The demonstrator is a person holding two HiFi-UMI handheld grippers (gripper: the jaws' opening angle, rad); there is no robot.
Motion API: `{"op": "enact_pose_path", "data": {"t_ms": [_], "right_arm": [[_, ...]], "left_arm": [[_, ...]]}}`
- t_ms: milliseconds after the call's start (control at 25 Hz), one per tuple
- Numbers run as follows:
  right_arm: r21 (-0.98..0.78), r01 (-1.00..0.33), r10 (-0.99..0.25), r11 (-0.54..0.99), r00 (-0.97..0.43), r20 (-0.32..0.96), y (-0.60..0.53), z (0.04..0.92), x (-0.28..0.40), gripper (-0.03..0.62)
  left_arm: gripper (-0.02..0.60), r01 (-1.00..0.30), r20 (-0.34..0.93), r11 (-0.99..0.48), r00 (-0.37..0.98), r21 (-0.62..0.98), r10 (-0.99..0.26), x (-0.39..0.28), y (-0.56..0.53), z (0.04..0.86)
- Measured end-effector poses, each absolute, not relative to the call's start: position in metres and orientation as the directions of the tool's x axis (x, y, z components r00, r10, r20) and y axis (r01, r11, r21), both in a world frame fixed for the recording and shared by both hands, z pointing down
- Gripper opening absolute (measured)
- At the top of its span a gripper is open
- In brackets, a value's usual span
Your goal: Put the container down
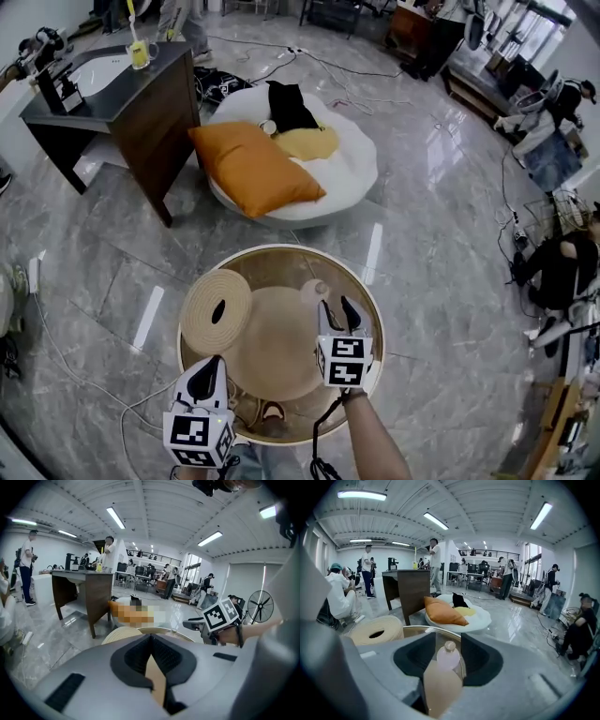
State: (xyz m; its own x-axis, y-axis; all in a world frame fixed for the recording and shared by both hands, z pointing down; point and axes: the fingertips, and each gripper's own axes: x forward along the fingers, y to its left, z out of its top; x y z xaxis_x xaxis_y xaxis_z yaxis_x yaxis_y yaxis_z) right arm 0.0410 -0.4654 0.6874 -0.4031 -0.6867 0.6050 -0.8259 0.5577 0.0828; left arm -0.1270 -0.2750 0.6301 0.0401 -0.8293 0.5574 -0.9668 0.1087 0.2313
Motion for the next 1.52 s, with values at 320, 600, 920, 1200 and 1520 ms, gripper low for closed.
{"op": "enact_pose_path", "data": {"t_ms": [320, 600, 920, 1200, 1520], "right_arm": [[0.046, -0.867, -0.742, 0.496, -0.396, 0.541, -0.401, 0.599, 0.07, 0.149], [-0.017, -0.897, -0.791, 0.442, -0.398, 0.464, -0.335, 0.51, 0.082, 0.131], [-0.034, -0.922, -0.864, 0.386, -0.374, 0.337, -0.277, 0.4, 0.111, 0.006], [-0.043, -0.944, -0.89, 0.328, -0.324, 0.322, -0.229, 0.365, 0.144, 0.006], [-0.048, -0.957, -0.9, 0.286, -0.286, 0.328, -0.187, 0.35, 0.184, 0.006]], "left_arm": [[-0.008, -0.972, 0.506, 0.062, 0.063, 0.227, -0.86, -0.116, -0.255, 0.556], [-0.008, -0.976, 0.477, 0.008, 0.098, 0.217, -0.873, -0.11, -0.219, 0.498], [-0.008, -0.981, 0.422, -0.074, 0.145, 0.179, -0.895, -0.096, -0.186, 0.423], [-0.008, -0.978, 0.375, -0.125, 0.18, 0.165, -0.909, -0.087, -0.169, 0.378], [-0.008, -0.967, 0.306, -0.191, 0.235, 0.166, -0.923, -0.051, -0.175, 0.348]]}}
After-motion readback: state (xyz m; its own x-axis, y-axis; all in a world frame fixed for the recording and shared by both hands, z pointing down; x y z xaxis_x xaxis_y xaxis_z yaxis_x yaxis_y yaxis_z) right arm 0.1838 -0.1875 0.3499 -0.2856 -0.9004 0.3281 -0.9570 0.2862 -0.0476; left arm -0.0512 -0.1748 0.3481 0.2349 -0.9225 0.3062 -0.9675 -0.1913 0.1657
